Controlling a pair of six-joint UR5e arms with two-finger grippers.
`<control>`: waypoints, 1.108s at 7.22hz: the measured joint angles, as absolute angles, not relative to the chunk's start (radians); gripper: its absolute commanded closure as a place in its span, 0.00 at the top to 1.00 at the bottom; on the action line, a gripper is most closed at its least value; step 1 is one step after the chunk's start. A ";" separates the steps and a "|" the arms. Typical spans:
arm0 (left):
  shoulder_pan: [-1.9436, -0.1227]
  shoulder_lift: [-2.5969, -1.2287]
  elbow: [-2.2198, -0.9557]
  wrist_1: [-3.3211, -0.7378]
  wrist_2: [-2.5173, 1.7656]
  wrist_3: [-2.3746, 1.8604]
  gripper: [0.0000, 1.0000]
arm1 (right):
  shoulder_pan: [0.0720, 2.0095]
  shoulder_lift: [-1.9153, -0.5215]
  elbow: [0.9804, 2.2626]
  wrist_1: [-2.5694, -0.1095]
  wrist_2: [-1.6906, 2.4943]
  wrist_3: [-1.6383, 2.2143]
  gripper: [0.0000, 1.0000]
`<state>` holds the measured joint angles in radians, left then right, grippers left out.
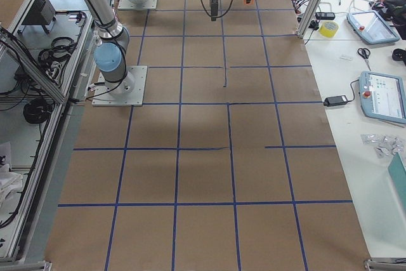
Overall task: Arrange blocks in a line
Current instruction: 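Lower the orange cube between the purple and pink cubes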
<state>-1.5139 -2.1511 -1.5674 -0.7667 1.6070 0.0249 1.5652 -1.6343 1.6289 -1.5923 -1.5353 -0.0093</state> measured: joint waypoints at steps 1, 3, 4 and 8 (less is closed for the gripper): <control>-1.441 -2.144 -1.562 -0.769 1.607 0.108 0.15 | 1.564 -1.634 1.629 -1.593 -1.536 -0.009 1.00; -1.298 -2.152 -1.555 -0.777 1.606 0.283 0.16 | 1.565 -1.634 1.630 -1.594 -1.537 -0.009 1.00; -1.254 -2.147 -1.553 -0.787 1.605 0.330 0.16 | 1.565 -1.633 1.630 -1.594 -1.537 -0.008 1.00; -1.116 -2.140 -1.552 -0.812 1.524 0.457 0.18 | 1.567 -1.630 1.631 -1.594 -1.594 -0.011 1.00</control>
<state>-1.1159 -2.1396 -1.5516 -0.8122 1.5238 0.4571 1.5666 -1.6302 1.6313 -1.5938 -1.5943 -0.0105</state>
